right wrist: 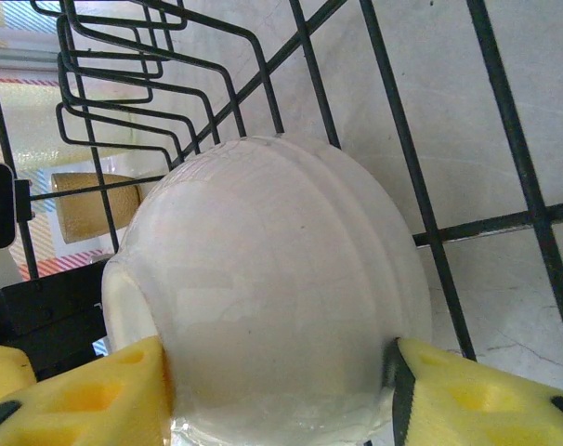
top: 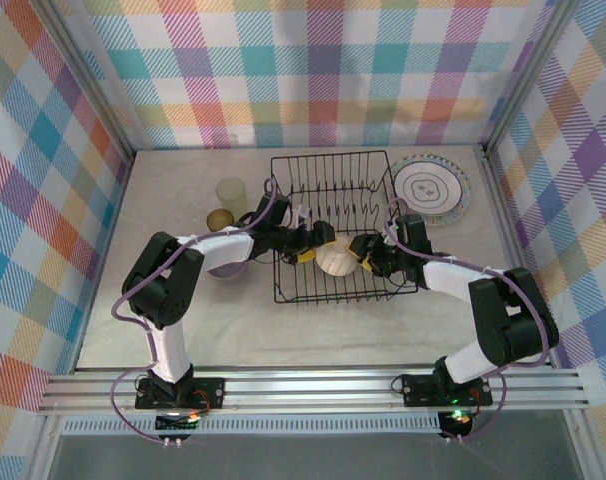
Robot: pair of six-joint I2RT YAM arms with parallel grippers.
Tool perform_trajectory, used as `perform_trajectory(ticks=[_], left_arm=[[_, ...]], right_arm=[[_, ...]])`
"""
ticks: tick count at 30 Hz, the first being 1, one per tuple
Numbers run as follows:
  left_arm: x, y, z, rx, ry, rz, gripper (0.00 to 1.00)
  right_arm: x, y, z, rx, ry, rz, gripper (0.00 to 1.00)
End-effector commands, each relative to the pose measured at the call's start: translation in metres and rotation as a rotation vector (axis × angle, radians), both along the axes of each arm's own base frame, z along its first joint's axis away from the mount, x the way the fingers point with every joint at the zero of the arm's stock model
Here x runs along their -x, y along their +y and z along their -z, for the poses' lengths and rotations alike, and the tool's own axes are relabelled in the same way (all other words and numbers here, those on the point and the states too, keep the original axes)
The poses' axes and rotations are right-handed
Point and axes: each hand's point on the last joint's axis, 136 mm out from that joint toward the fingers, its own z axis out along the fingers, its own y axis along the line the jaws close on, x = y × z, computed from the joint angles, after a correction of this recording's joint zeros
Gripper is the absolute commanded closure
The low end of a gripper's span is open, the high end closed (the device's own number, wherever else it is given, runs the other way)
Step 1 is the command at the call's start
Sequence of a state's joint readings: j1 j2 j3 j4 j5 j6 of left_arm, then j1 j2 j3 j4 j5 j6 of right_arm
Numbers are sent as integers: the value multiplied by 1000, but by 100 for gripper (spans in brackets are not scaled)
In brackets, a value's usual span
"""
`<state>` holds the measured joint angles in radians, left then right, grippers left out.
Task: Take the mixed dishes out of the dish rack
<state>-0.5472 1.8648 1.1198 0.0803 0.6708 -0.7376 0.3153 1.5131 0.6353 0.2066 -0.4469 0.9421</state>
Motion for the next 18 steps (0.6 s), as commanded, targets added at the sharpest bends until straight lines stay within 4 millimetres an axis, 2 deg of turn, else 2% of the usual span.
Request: perform_trajectory(ticks=[1, 13, 18], left_arm=[[0, 4, -18, 15, -50, 6, 1], [-5, 16, -10, -62, -62, -34, 2], [-4, 10, -6, -45, -38, -13, 2]], right_arm=[[54, -26, 72, 127, 318, 50, 53], [53, -25, 74, 120, 321, 49, 54], [53, -24, 75, 113, 324, 48, 54]])
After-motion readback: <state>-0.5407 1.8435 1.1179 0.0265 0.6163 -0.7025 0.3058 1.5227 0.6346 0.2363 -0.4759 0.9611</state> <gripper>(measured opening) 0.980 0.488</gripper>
